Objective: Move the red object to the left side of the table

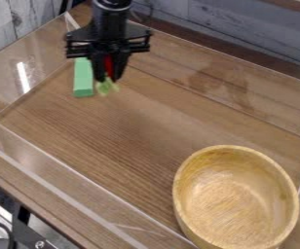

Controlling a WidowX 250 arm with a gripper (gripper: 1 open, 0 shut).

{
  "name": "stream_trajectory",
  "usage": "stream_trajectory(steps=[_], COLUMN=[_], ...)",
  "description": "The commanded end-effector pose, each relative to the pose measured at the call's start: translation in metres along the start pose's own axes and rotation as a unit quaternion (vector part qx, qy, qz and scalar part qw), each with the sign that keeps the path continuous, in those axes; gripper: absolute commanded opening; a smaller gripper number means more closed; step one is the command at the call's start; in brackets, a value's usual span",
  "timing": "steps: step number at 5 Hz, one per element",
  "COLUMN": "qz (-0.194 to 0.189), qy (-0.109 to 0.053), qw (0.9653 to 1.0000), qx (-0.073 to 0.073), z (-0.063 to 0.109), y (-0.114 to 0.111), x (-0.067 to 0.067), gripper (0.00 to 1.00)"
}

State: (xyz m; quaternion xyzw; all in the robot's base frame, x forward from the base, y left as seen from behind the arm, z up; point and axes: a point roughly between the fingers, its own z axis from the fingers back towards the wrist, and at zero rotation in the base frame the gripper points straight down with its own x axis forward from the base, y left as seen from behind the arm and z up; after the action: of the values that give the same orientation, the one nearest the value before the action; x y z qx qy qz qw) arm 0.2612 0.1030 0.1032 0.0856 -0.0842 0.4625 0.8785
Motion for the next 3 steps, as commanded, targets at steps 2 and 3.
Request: stream_trajectory(steps=[2, 3], qz=[0.017, 0.024], qy=[-0.017, -0.014], qw=[0.9997, 0.9996], qx=[-0.002, 0.009], z=[0.006, -0.005], y=[0.060, 0.076], x=[0.025, 0.039], gripper=[0.00, 0.00])
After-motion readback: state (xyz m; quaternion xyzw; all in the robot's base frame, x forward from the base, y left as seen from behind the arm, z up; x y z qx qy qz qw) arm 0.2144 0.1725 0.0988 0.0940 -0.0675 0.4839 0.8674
